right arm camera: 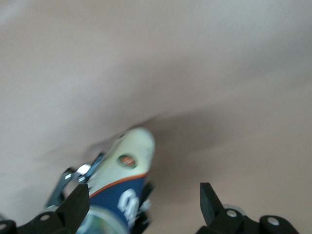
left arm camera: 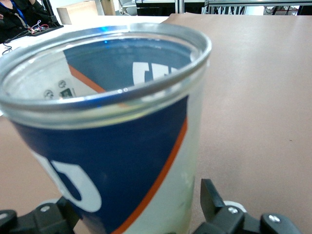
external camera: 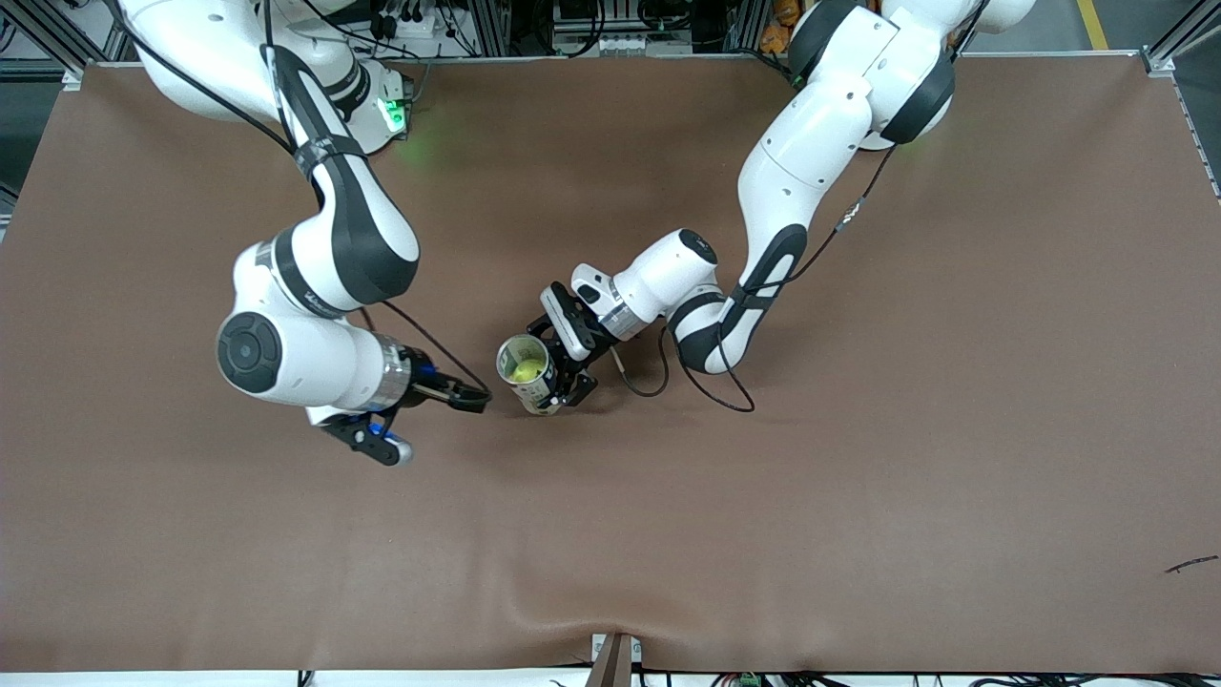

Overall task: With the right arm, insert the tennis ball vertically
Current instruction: 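Lower the can upright onto the table while the right gripper withdraws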

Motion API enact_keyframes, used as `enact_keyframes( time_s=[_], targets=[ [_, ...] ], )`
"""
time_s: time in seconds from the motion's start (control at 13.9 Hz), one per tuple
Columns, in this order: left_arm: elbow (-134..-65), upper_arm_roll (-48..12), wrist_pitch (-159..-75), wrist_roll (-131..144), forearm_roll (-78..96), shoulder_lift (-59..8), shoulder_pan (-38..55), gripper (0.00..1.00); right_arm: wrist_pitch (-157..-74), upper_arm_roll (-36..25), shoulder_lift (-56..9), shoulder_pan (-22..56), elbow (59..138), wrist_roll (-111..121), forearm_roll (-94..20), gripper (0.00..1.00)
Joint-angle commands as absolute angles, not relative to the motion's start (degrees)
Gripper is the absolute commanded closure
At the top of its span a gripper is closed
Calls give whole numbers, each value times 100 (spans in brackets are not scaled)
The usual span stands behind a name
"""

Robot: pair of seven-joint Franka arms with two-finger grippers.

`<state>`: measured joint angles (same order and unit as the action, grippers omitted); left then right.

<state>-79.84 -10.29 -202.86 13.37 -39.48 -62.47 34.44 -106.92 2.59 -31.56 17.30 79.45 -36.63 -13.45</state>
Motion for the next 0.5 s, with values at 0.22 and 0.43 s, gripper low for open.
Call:
enact_keyframes(
  time_s=[0.22, 0.43],
  targets=[
    [-8401, -1046, -20355, 1424, -4025, -6127, 3287, 0, -10266, 290, -2156, 1188, 8576, -1840, -308, 0],
    [-8727, -1072, -20355, 1468, -4034, -6073, 3129, 0, -10257, 290, -1330, 714, 9332, -847, -308, 0]
  ],
)
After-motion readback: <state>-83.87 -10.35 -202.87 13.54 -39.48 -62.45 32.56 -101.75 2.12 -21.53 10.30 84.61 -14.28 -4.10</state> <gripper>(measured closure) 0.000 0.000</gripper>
